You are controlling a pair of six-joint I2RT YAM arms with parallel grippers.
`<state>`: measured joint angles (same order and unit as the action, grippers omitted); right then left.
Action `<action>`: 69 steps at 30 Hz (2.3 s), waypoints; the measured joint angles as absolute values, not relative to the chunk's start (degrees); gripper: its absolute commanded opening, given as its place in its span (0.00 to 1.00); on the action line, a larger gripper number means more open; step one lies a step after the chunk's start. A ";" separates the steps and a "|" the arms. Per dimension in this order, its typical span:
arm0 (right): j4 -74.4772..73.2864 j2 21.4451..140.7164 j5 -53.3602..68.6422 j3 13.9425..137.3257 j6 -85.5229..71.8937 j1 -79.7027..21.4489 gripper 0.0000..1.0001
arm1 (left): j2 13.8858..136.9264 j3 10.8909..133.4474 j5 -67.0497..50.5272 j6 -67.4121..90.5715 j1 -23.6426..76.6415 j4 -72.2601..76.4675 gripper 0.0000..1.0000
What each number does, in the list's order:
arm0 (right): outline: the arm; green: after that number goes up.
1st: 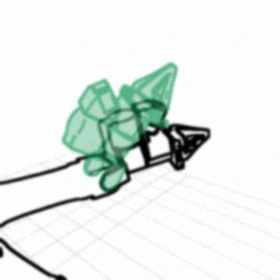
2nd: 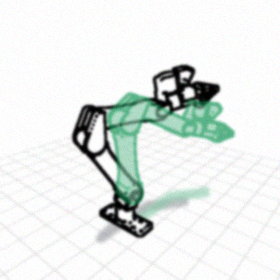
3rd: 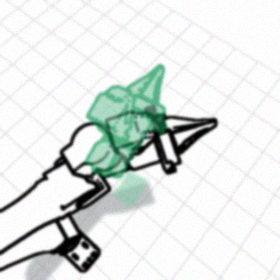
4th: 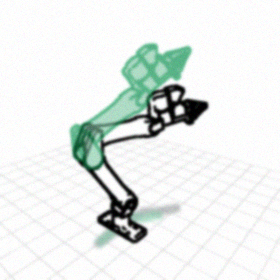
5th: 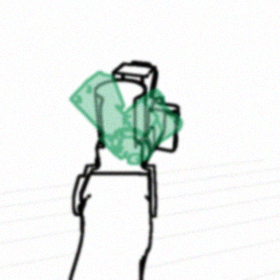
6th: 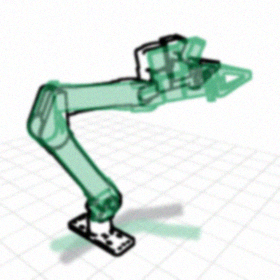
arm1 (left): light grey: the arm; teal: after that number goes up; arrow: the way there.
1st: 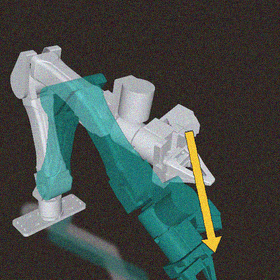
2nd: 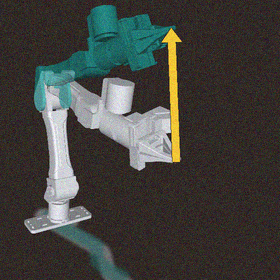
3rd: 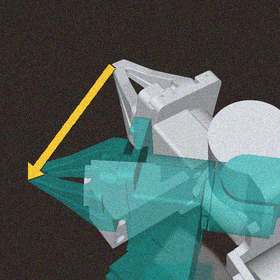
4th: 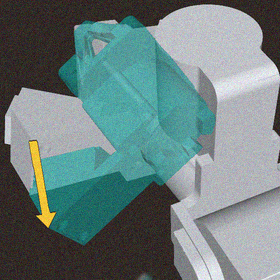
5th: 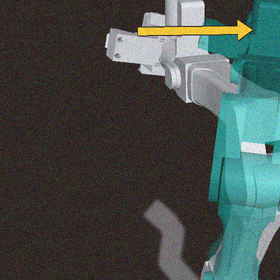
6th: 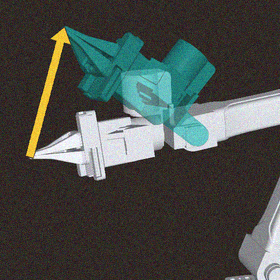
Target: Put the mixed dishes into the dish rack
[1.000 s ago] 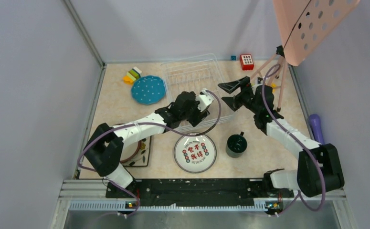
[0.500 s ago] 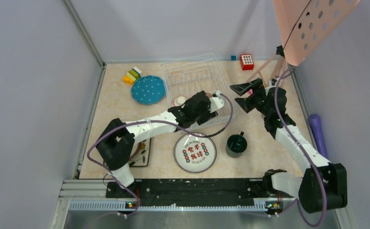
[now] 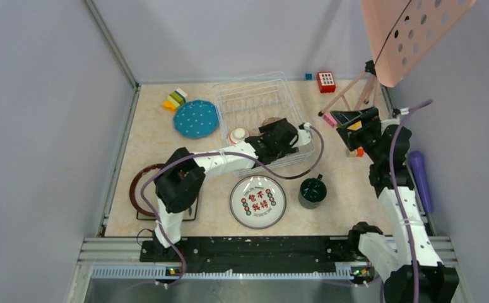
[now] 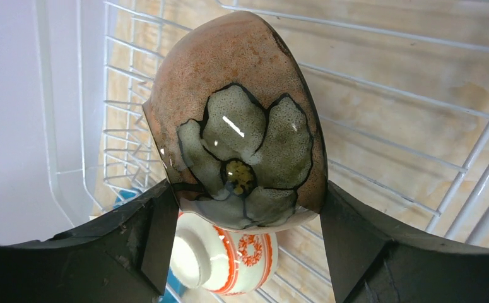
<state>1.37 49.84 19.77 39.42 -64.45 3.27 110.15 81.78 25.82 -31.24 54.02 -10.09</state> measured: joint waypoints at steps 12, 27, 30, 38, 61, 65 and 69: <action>-0.73 48.05 23.07 39.42 -64.03 3.55 0.86 | 118.43 96.38 25.02 -28.86 54.08 -25.63 0.78; -3.51 47.86 24.18 39.42 -62.57 3.66 0.89 | 118.41 100.90 13.50 -23.83 52.53 -34.72 0.97; -3.44 47.86 24.64 39.42 -62.41 3.66 0.87 | 118.37 101.32 12.43 -22.74 52.47 -35.38 0.93; -6.20 50.63 26.41 41.52 -56.53 3.66 0.81 | 114.63 100.92 4.97 -14.55 49.08 -35.22 0.87; -15.18 79.26 15.31 64.12 -34.02 -15.84 0.72 | 70.24 53.58 2.87 25.93 24.36 -17.08 0.98; -13.74 76.73 11.99 61.39 -34.24 -16.01 0.73 | 68.77 51.03 2.85 28.51 23.86 -15.46 0.98; -12.84 70.72 8.71 58.00 -34.72 -16.01 0.73 | 68.79 50.09 2.63 30.46 23.57 -12.64 0.95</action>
